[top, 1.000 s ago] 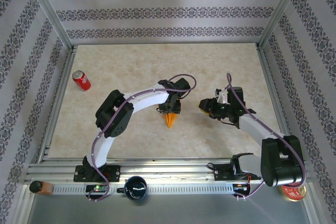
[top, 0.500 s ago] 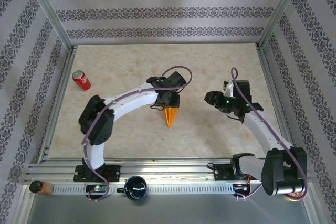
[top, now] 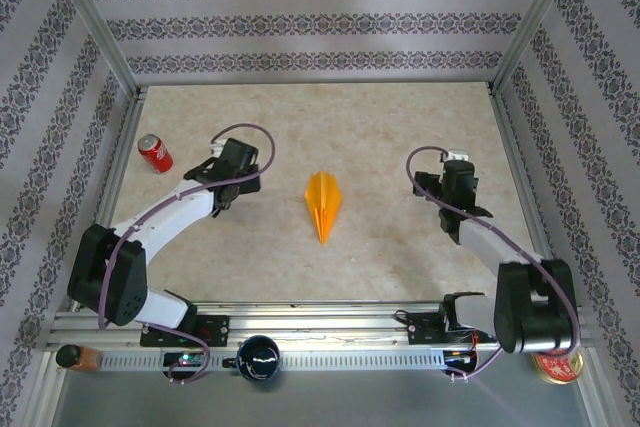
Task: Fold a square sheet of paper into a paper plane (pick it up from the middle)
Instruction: Reset both arms
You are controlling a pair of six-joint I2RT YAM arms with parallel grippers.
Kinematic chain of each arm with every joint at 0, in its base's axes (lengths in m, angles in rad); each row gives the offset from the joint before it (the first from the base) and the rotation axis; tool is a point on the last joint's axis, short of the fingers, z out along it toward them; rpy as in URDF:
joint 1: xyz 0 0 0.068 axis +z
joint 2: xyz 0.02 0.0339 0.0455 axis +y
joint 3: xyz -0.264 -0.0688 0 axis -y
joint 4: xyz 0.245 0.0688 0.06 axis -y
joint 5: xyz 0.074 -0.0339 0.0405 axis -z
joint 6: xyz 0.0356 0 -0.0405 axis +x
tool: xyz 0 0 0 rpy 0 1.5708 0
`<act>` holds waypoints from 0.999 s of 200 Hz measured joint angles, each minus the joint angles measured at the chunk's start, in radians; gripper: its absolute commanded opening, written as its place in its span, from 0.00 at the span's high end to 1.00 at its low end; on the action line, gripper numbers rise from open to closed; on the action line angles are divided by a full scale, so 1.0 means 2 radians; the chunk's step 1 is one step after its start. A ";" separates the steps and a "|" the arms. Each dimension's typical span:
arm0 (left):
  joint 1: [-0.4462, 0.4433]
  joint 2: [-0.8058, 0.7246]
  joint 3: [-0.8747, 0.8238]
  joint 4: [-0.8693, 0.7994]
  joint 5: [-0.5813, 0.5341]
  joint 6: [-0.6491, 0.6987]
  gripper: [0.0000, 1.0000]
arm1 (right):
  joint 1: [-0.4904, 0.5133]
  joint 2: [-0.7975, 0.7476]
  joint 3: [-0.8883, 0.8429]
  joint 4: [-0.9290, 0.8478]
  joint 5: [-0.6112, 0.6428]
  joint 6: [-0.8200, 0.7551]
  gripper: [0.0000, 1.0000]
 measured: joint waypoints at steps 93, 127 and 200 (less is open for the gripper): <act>0.133 0.024 -0.216 0.406 0.048 0.187 0.01 | -0.030 0.123 -0.075 0.303 -0.113 -0.027 0.02; 0.164 0.067 -0.247 0.562 0.120 0.202 0.01 | -0.024 0.125 -0.072 0.340 -0.081 -0.026 0.02; 0.177 0.083 -0.285 0.676 0.139 0.203 0.01 | -0.017 0.125 -0.066 0.342 -0.072 -0.027 0.02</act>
